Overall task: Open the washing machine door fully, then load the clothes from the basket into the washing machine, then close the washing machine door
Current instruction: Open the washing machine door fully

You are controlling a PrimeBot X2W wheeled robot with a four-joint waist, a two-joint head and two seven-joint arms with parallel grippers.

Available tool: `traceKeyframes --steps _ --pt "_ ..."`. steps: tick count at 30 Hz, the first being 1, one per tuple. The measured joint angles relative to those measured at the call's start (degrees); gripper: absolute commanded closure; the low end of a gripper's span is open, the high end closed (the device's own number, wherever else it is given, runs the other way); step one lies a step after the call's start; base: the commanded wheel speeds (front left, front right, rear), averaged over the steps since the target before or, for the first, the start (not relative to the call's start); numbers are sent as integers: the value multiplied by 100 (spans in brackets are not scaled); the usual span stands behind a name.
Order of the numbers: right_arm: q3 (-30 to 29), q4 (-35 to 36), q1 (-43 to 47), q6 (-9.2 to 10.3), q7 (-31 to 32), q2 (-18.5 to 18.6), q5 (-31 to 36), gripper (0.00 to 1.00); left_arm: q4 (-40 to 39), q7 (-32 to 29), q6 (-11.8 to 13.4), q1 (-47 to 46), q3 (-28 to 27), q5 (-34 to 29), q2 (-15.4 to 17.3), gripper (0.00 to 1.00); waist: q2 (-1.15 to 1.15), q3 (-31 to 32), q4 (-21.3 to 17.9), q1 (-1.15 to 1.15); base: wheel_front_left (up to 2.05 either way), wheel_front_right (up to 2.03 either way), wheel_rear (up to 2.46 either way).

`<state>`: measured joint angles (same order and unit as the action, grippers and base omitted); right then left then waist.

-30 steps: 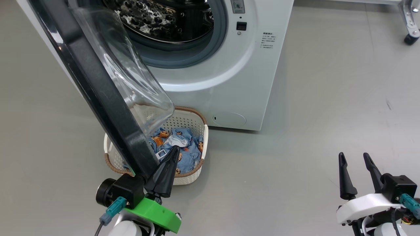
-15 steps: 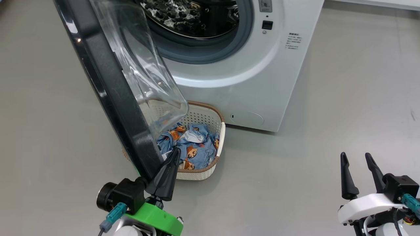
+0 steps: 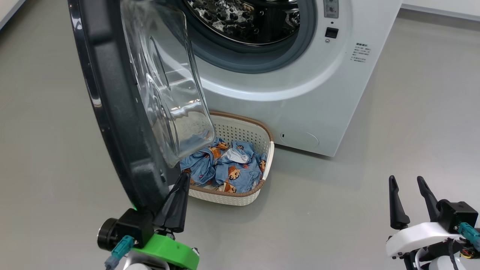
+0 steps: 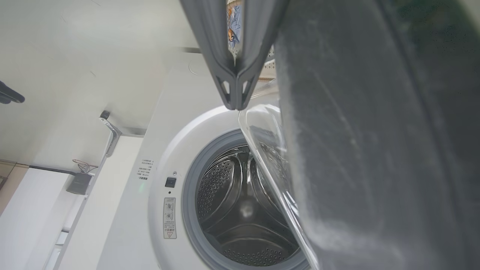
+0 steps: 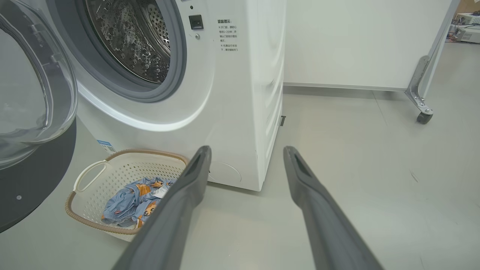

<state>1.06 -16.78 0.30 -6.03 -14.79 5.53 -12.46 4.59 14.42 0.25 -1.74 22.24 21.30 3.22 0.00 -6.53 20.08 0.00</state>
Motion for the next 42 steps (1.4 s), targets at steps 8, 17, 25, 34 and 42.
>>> traceKeyframes --steps 8,17,25,34,42 --pt "-68 -5 6 -41 0 2 0 0 0 0 178 101 -297 154 96 100 0 14 261 0 0 0 0" --pt "19 -19 3 -44 0 -4 69 0 41 1 368 186 -1025 316 322 100 0 24 525 0 0 0 0" --pt "125 -22 -53 -48 0 3 145 0 240 2 433 187 -1604 609 439 100 0 -85 473 0 0 0 0" --pt "151 -19 -201 -49 0 135 198 0 688 1 539 25 -2331 879 649 100 0 -339 331 0 0 0 0" --pt "153 8 -354 -65 0 223 243 0 988 2 588 -303 -2904 1047 755 100 0 -581 228 0 0 0 0"
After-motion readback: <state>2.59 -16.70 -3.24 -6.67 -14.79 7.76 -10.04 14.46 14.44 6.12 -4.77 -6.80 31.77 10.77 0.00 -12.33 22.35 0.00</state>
